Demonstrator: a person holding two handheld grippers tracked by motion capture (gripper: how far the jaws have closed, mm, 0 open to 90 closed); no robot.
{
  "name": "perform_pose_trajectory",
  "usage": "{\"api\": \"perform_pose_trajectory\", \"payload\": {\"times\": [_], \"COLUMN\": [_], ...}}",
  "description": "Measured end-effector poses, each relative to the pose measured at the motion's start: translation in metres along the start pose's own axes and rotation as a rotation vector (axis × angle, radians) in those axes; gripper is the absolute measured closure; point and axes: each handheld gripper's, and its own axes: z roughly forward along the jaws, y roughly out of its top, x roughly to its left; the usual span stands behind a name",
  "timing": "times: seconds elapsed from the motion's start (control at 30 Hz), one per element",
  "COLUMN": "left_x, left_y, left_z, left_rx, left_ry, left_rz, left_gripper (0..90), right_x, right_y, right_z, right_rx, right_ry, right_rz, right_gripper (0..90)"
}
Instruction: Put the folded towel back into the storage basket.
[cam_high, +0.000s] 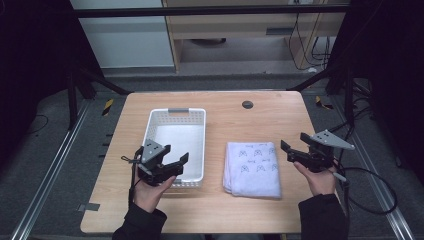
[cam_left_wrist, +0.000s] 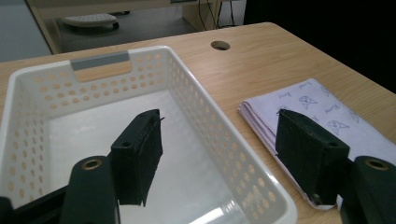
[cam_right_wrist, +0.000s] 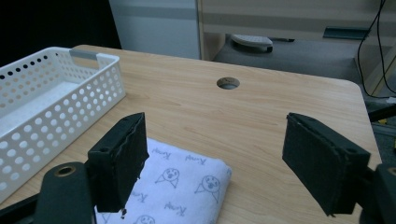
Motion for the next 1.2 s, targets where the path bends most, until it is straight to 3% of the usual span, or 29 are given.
{"api": "perform_pose_trajectory", "payload": {"times": [0.67, 1.2], "left_x": [-0.050, -0.082], "left_y": [0.003, -0.006], "left_z": [0.037, 0.065], "left_rx": [0.038, 0.086], "left_ry": [-0.069, -0.101], "left_rz": [0.085, 0.118], "left_gripper": [31.4, 33.0], "right_x": [-0.003, -0.005], "right_y": [0.005, 0.001], "right_z": [0.012, 0.025], "right_rx": [0.027, 0.074], "right_ry": [0.009, 0.010], "right_rz": [-0.008, -0.015], "right_gripper": [21.3, 23.2]}}
